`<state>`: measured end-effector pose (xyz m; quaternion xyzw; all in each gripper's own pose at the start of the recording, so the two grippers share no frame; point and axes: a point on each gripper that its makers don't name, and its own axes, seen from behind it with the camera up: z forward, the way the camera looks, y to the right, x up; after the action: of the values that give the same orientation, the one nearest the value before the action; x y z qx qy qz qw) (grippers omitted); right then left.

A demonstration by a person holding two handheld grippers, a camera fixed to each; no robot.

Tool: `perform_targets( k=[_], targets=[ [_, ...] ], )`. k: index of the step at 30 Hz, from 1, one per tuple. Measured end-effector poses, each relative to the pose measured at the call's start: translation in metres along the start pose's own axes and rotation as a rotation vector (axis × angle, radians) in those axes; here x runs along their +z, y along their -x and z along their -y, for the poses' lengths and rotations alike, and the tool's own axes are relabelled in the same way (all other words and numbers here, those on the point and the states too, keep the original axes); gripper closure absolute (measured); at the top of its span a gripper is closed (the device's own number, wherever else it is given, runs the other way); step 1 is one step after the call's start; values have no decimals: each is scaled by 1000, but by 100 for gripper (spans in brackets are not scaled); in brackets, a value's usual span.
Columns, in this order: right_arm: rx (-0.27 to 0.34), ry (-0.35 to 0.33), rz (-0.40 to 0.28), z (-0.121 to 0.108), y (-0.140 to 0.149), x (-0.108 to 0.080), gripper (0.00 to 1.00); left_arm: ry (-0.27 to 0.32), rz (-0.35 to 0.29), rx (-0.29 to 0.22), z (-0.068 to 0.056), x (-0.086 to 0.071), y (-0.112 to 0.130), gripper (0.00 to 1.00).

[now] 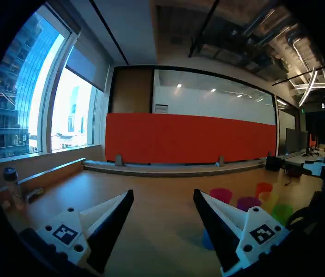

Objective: Pour water

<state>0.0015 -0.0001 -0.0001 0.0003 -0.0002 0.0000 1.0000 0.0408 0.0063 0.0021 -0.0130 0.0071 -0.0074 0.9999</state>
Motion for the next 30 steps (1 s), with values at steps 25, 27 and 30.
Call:
perform_targets(
  k=[25, 27, 30],
  targets=[
    [-14, -62, 24, 9, -139, 18, 1, 48, -14, 61, 4, 26, -167, 4],
    [-21, -65, 17, 11, -149, 19, 1, 46, -14, 63, 5, 28, -177, 4],
    [-32, -73, 7, 15, -163, 21, 1, 54, -16, 57, 4, 32, -191, 4]
  ],
)
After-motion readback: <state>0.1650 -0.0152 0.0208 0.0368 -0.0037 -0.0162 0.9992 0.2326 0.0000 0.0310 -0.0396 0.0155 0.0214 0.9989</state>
